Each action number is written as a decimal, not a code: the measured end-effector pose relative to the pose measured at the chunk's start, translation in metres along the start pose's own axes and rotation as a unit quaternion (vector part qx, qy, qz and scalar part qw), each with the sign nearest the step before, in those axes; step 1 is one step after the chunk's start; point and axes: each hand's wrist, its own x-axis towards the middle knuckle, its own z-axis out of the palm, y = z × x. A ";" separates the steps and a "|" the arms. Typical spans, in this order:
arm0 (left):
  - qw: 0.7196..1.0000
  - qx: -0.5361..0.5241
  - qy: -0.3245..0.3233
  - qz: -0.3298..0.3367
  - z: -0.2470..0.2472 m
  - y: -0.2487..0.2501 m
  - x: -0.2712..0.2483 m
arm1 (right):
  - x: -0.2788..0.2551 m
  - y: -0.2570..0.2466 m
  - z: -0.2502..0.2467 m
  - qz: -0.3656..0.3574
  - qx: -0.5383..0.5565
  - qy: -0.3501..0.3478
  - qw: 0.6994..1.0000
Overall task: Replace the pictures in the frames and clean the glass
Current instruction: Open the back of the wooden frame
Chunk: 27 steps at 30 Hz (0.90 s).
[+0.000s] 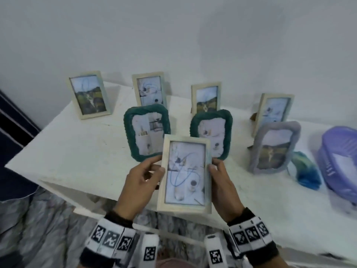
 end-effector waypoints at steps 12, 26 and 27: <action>0.986 0.076 -0.138 -0.048 0.177 0.025 -0.032 | -0.079 -0.007 -0.118 -0.031 0.049 0.137 0.989; 0.960 -0.156 -0.201 -0.118 0.272 0.013 -0.048 | -0.088 -0.030 -0.197 0.070 0.069 0.131 0.986; 0.957 -0.164 -0.211 -0.111 0.275 0.012 -0.050 | -0.087 -0.031 -0.200 0.068 0.069 0.123 0.988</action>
